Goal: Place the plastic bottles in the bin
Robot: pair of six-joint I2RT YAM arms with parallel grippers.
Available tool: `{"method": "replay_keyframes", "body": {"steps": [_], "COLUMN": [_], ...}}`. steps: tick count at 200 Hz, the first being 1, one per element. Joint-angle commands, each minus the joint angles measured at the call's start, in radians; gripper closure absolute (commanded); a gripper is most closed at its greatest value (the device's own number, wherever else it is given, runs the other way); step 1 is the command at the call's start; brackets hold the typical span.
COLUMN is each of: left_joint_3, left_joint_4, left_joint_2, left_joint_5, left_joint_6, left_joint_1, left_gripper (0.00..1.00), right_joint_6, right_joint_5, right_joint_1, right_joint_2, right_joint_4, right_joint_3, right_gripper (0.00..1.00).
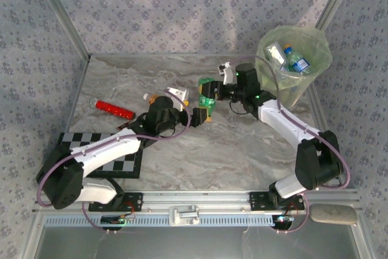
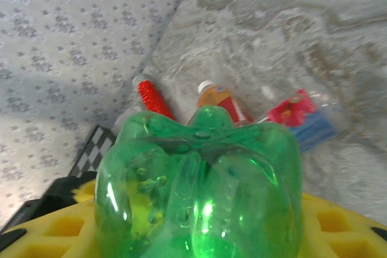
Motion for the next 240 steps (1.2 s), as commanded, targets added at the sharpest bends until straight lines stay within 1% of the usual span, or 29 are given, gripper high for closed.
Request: {"method": "replay_keyframes", "body": {"steps": [1,30,33,53,78,104,123,139,168,199,240], "left_joint_3": [-0.02,-0.049,-0.054,-0.09,-0.117,-0.154,-0.182,-0.194,-0.188,-0.184,-0.172], "left_joint_4": [0.013,-0.017,-0.018,-0.026,-0.112,-0.193,-0.227,-0.242,-0.259,-0.258,-0.25], "left_joint_2": [-0.055,-0.081,-0.083,-0.099,-0.108,-0.107,-0.096,-0.08,-0.064,-0.055,-0.04], "left_joint_5": [-0.1,-0.18,-0.186,-0.25,-0.367,-0.429,-0.433,-0.415,-0.397,-0.387,-0.358], "left_joint_6": [-0.015,-0.074,-0.083,-0.146,-0.262,-0.412,-0.502,-0.543,-0.546,-0.541,-0.533], "left_joint_1": [-0.001,0.029,0.034,0.053,0.077,0.116,0.145,0.163,0.17,0.173,0.175], "left_gripper": [0.0,0.0,0.0,0.0,0.0,0.0,0.0,0.0,0.0,0.0,0.0], "right_joint_6": [-0.117,-0.193,-0.201,-0.255,-0.312,-0.367,-0.392,-0.408,-0.458,-0.523,-0.605], "right_joint_5": [0.105,0.182,0.188,0.223,0.26,0.31,0.34,0.386,0.541,0.71,0.814], "right_joint_1": [-0.034,-0.079,-0.085,-0.123,-0.178,-0.228,-0.267,-0.293,-0.352,-0.398,-0.433], "right_joint_2": [-0.08,-0.144,-0.15,-0.186,-0.214,-0.226,-0.221,-0.215,-0.197,-0.165,-0.079], "right_joint_4": [-0.133,-0.218,-0.227,-0.281,-0.338,-0.371,-0.391,-0.406,-0.383,-0.313,-0.331], "right_joint_3": [0.054,0.072,0.102,0.153,0.233,0.314,0.372,0.416,0.468,0.491,0.56], "right_gripper": [0.55,0.55,0.55,0.55,0.55,0.55,0.54,0.54,0.54,0.54,0.53]}}
